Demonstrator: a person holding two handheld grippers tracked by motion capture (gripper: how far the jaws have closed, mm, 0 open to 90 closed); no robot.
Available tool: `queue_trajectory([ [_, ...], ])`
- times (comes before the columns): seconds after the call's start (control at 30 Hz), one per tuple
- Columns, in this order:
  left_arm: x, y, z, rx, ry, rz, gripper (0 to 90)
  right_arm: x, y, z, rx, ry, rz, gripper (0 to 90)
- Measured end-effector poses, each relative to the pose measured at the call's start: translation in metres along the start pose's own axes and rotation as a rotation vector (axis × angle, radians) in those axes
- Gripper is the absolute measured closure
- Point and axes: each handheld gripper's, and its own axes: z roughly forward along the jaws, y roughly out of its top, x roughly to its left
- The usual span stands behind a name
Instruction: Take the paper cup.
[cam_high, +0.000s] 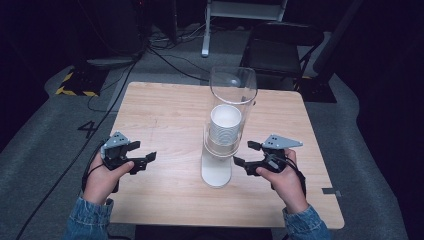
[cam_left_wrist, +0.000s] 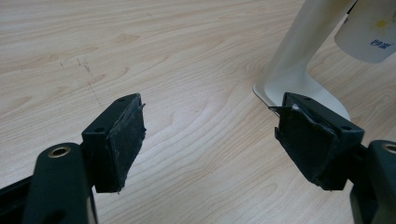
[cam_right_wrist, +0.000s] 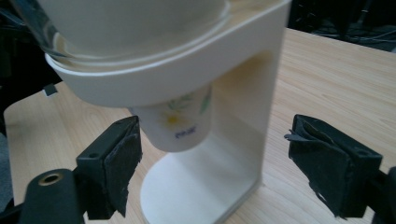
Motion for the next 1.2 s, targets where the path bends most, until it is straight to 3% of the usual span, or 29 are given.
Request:
queue_trajectory([
  [0.2, 0.000, -0.001, 0.002, 0.008, -0.002, 0.004, 23.4, 0.012, 0.002, 0.017, -0.009, 0.035, -0.015, 16.2],
  [0.3, 0.001, -0.002, 0.003, 0.013, -0.001, 0.001, 23.4, 0.015, 0.003, 0.023, -0.003, 0.027, -0.035, 15.9],
  [0.6, 0.000, -0.003, 0.005, 0.014, -0.005, 0.002, 23.5, 0.022, 0.000, 0.041, -0.043, 0.035, -0.024, 16.2],
  [0.9, 0.001, -0.005, 0.007, 0.019, -0.006, -0.003, 23.5, 0.031, -0.004, 0.058, -0.148, -0.007, -0.068, 18.2],
  [1.2, 0.002, -0.006, 0.009, 0.028, -0.015, -0.003, 23.8, 0.033, -0.007, 0.064, -0.186, -0.059, -0.092, 25.1],
])
